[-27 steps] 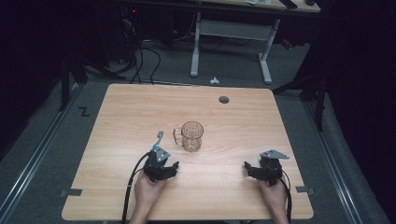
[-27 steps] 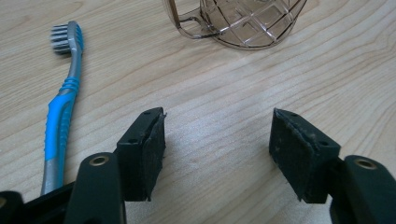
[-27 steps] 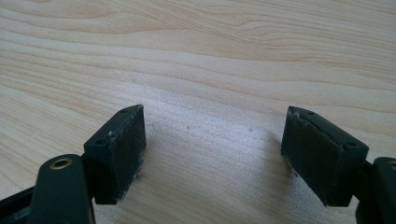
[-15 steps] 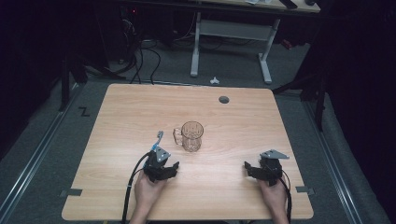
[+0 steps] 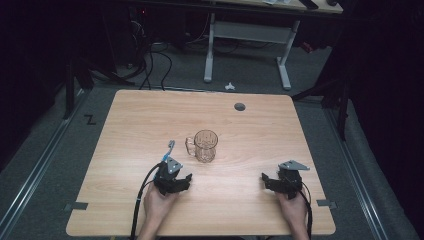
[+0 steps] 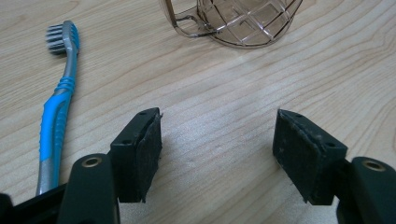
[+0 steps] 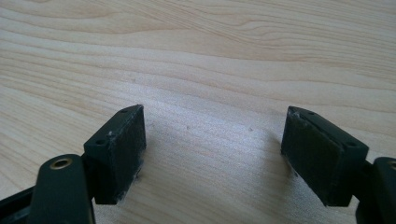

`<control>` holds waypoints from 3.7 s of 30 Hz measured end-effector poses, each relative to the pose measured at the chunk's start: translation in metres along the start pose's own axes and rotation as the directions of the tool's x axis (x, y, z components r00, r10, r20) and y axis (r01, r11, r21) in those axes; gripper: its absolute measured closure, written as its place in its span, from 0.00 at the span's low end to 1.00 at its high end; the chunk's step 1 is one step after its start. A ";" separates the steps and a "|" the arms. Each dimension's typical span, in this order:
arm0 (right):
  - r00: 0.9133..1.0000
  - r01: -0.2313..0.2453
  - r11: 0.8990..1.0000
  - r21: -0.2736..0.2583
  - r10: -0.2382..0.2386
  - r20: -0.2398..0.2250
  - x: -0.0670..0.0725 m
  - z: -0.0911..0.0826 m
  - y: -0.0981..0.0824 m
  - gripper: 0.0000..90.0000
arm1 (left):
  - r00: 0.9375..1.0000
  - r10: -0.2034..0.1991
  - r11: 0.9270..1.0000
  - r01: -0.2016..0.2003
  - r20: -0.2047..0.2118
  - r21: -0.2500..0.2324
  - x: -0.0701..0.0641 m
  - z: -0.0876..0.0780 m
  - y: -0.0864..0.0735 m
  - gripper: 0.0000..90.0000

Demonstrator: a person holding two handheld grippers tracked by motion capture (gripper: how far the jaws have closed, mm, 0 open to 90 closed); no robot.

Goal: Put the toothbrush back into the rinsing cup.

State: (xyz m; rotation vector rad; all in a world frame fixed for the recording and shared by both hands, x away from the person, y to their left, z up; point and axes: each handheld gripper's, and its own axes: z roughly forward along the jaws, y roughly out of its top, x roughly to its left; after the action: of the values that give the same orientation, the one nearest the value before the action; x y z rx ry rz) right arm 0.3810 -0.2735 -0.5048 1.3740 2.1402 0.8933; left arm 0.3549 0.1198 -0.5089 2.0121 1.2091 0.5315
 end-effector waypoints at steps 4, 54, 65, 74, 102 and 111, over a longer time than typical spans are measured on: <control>1.000 0.000 1.000 0.000 0.000 0.000 0.000 0.000 0.000 0.25 | 1.000 -0.008 1.000 0.008 -0.009 0.001 -0.001 0.000 0.000 0.37; 1.000 0.000 1.000 0.000 0.000 0.000 0.000 0.000 0.000 0.25 | 0.999 -0.033 0.999 0.033 0.015 0.011 0.003 -0.032 -0.013 0.42; 1.000 0.000 1.000 0.000 0.000 0.000 0.000 0.000 0.000 0.25 | 1.000 -0.030 1.000 0.030 0.009 0.005 0.007 -0.043 -0.016 0.42; 1.000 0.000 1.000 0.000 0.000 0.000 0.000 0.000 0.000 0.24 | 0.999 -0.044 0.999 0.044 0.012 -0.001 0.012 -0.053 -0.019 0.41; 1.000 -0.001 1.000 0.000 0.001 0.000 0.000 0.000 0.000 0.25 | 0.997 -0.073 0.997 0.074 0.030 -0.039 0.036 -0.074 -0.018 0.44; 1.000 -0.001 1.000 0.000 0.001 0.000 0.000 0.000 0.000 0.25 | 0.998 -0.055 0.998 0.056 0.030 -0.041 0.043 -0.077 -0.009 0.44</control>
State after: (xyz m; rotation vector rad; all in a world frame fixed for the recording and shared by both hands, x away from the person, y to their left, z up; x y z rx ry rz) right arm 0.3811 -0.2735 -0.5047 1.3749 2.1398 0.8931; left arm 0.3192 0.1884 -0.4658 1.9393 1.2234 0.4949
